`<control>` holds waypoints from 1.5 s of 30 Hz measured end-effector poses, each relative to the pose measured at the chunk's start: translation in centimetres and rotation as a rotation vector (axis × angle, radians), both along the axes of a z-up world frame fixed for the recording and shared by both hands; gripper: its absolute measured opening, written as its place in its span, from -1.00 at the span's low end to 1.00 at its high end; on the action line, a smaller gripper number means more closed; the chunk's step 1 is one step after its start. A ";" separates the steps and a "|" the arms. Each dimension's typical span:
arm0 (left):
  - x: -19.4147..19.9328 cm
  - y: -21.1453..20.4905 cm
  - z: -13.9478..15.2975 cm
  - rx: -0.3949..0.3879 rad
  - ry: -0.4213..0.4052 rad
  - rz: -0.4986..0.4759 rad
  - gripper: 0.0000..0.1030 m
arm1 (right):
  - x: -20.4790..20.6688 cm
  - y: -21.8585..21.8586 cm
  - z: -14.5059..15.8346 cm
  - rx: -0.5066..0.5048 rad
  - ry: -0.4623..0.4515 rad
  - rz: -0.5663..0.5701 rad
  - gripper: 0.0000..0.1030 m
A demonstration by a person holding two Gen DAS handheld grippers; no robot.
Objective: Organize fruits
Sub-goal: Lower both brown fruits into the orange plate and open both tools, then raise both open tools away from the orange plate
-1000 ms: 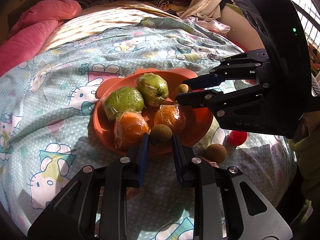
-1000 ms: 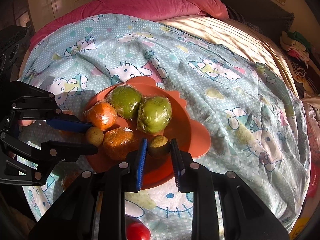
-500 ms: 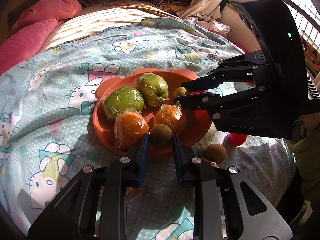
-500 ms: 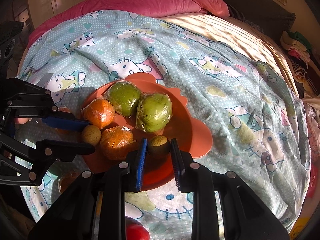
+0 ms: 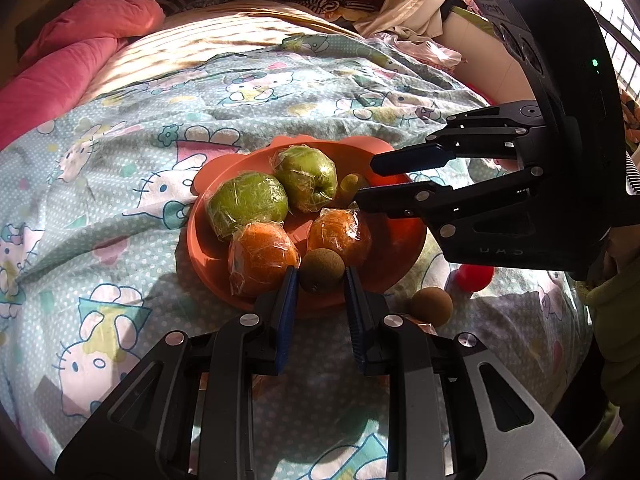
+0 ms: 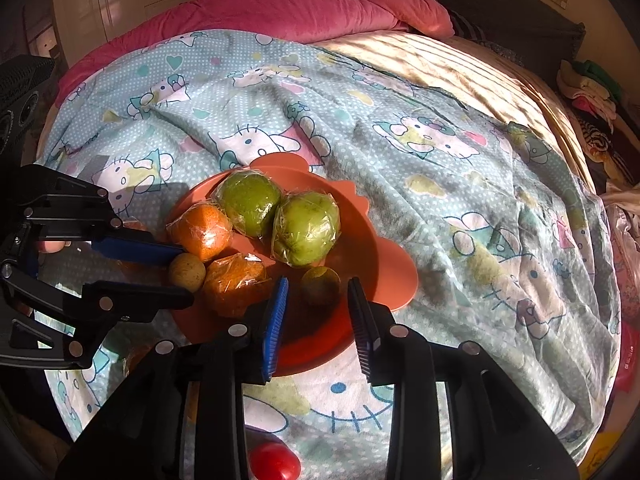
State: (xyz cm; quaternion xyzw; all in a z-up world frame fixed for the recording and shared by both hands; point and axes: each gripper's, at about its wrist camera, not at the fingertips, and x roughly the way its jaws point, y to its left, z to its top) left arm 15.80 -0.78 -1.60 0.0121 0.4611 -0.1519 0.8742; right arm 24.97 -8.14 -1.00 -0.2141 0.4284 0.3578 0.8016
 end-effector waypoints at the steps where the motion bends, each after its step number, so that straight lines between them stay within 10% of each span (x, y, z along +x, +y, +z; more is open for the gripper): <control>1: 0.0 0.0 0.0 0.001 0.000 -0.001 -0.68 | -0.1 -0.1 0.1 0.003 -0.002 -0.001 -0.39; 22: -1.0 0.5 1.9 -0.024 -0.044 0.010 -0.43 | -1.6 -2.8 2.8 0.119 -0.052 -0.050 0.02; 45: -2.1 2.0 4.4 -0.065 -0.119 0.071 0.58 | -3.9 -5.5 5.7 0.234 -0.133 -0.130 0.63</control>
